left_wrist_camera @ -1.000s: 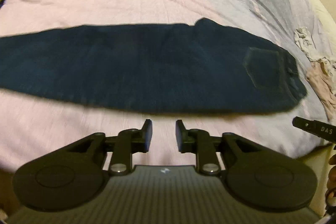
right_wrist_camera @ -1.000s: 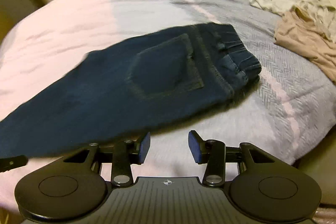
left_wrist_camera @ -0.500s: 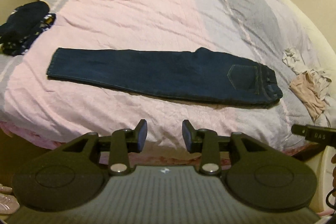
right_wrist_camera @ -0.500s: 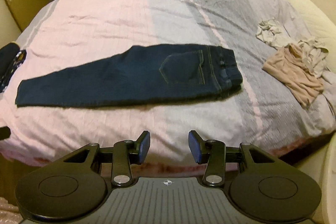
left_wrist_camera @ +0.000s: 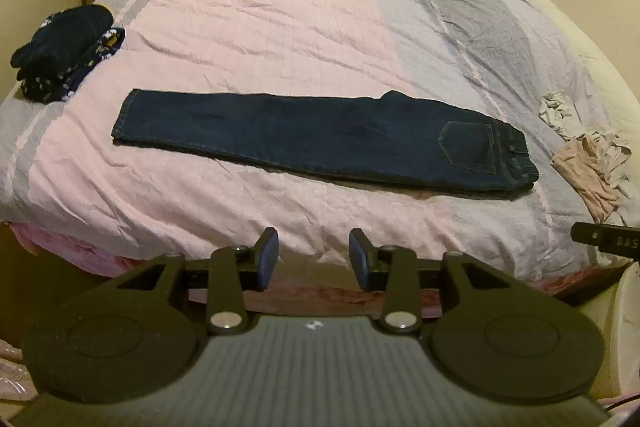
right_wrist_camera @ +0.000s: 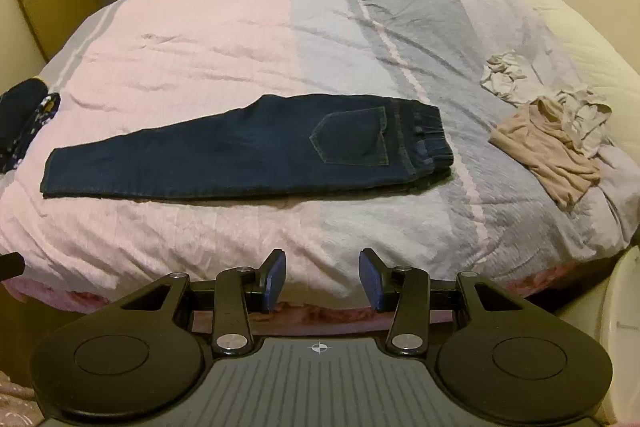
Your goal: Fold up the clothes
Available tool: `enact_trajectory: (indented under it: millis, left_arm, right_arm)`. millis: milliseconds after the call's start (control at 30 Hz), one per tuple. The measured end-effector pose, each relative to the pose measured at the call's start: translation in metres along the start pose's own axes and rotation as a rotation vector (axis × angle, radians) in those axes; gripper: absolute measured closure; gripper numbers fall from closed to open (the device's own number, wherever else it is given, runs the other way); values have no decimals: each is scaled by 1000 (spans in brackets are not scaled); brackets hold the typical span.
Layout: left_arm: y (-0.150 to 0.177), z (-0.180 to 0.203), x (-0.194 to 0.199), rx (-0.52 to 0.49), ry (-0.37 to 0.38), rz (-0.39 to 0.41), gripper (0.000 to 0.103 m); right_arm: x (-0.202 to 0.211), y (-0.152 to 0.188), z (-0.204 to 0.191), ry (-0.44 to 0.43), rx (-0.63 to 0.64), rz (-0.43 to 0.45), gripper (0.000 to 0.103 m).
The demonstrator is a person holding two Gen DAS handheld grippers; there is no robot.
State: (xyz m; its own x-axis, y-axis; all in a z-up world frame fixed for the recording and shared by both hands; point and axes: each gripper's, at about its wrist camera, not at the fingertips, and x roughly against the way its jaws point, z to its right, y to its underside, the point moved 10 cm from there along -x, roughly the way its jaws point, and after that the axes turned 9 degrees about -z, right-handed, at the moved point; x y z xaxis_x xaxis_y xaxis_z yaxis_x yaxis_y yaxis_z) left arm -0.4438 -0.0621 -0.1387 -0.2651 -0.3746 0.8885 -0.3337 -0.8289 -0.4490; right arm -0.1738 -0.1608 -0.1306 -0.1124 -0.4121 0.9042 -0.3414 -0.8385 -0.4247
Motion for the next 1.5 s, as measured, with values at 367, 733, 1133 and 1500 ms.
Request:
enact_trajectory:
  millis: [367, 733, 1133, 1500]
  left_arm:
    - [-1, -8, 13, -8, -50, 21, 68]
    - [2, -21, 18, 15, -79, 21, 67]
    - [-1, -27, 11, 18, -93, 15, 65]
    - [-29, -51, -30, 37, -66, -30, 65]
  right_arm:
    - [3, 3, -6, -13, -4, -15, 59]
    - [4, 0, -19, -30, 28, -15, 59]
    - [-8, -8, -21, -31, 13, -32, 59]
    - [-28, -28, -22, -9, -33, -43, 59]
